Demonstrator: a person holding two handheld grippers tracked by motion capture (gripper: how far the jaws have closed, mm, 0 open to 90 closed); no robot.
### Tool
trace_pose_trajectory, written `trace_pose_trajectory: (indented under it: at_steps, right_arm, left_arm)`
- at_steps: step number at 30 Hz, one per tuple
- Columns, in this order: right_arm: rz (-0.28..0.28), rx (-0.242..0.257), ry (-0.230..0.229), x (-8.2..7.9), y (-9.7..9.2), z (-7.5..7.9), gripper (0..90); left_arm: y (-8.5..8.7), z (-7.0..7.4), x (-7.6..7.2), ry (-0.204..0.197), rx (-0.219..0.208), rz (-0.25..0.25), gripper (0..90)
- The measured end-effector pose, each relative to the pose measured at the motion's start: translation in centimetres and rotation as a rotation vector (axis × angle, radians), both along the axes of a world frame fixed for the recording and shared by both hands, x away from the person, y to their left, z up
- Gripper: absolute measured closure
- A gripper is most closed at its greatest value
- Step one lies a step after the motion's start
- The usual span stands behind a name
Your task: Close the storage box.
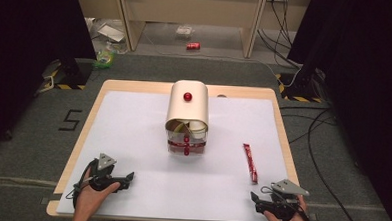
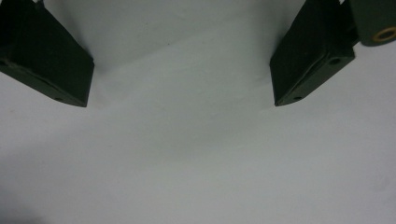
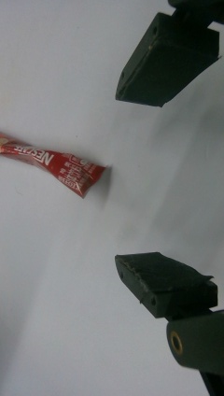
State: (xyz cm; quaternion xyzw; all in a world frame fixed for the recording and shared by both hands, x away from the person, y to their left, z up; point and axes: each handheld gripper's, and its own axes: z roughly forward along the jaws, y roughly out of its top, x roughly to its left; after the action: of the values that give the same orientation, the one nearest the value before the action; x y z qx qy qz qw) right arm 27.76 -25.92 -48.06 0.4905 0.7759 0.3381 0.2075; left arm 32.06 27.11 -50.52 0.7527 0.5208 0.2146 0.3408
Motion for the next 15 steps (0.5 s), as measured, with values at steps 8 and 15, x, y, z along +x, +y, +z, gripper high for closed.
trace_pose_trajectory:
  at_steps: [8, 15]
  right_arm:
    - [0.013, -0.039, 0.028, -0.6, 0.1, -0.4, 18.2]
    - [0.016, -0.063, 0.049, -1.1, 0.2, -0.8, 18.5]
  left_arm:
    - [0.0, 0.0, 0.0, 0.000, 0.000, 0.000, 5.5]
    - [0.0, 0.0, 0.0, -0.001, 0.001, 0.000, 5.5]
